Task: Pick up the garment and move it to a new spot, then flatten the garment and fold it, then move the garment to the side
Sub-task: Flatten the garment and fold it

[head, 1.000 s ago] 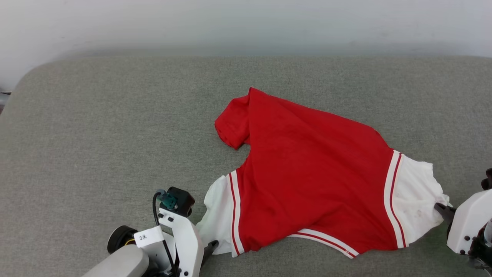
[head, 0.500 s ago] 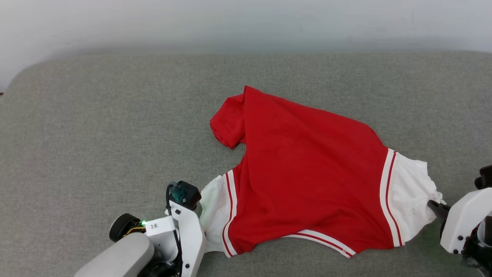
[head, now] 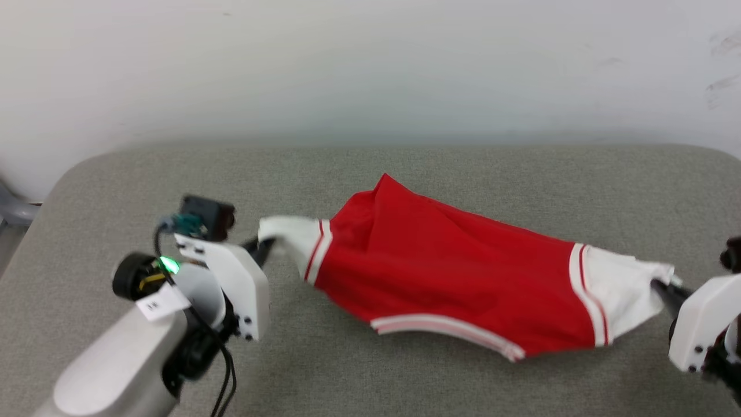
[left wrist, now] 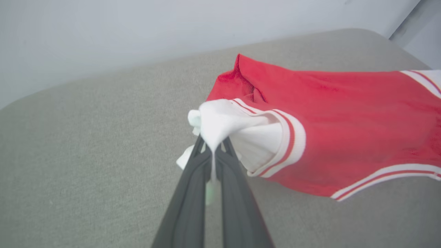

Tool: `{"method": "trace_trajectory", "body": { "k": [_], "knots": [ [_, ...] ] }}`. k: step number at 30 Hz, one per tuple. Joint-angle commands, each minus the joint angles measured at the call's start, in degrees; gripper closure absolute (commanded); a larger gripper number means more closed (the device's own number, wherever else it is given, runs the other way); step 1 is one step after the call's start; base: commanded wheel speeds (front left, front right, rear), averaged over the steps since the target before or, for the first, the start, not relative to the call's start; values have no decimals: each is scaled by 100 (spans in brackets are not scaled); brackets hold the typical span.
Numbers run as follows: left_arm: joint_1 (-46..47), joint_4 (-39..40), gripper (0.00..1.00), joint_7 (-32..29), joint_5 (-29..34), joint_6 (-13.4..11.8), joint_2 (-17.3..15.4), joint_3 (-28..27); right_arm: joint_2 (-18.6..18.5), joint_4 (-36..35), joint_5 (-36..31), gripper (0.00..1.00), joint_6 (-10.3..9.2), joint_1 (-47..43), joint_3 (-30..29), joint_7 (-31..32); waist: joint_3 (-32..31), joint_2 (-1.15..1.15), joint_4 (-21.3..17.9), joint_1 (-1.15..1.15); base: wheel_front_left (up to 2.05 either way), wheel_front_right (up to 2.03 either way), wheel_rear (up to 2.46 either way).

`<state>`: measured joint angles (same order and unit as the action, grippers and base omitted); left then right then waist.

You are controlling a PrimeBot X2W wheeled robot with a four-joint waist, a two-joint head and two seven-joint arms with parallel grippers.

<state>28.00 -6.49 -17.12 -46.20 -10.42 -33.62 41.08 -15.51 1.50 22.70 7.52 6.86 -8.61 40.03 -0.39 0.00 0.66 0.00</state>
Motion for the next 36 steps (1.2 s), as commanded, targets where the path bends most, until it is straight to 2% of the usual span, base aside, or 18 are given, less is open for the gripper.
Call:
{"method": "trace_trajectory", "body": {
  "k": [1, 9, 21, 28, 36],
  "knots": [
    [140, 17, 100, 119, -29, -50, 27, -112, -67, -44, -17, 100, -6, 173, -12, -81, -51, 0, 5, 0, 0, 0, 0],
    [1186, -452, 100, 543, -13, -84, 243, -665, -209, 324, -223, 100, -6, 1451, 163, -523, 120, 0, -25, 0, 0, 0, 0],
    [3786, -2212, 100, 1072, 523, 311, 526, -933, -292, 1556, -478, 100, -7, 4626, 481, -1158, 1227, 0, -76, 0, 0, 0, 0],
    [5106, -3133, 100, 1620, 795, 465, 497, -1098, -87, 2446, -741, 100, -7, 6345, 653, -1815, 1804, 0, -269, 0, 0, 0, 0],
    [6152, -3713, 100, 2081, 959, 589, 459, -1199, 59, 3523, -918, 100, -8, 8021, 990, -2593, 2439, 0, -404, 0, 0, 0, 0]
  ]
}}
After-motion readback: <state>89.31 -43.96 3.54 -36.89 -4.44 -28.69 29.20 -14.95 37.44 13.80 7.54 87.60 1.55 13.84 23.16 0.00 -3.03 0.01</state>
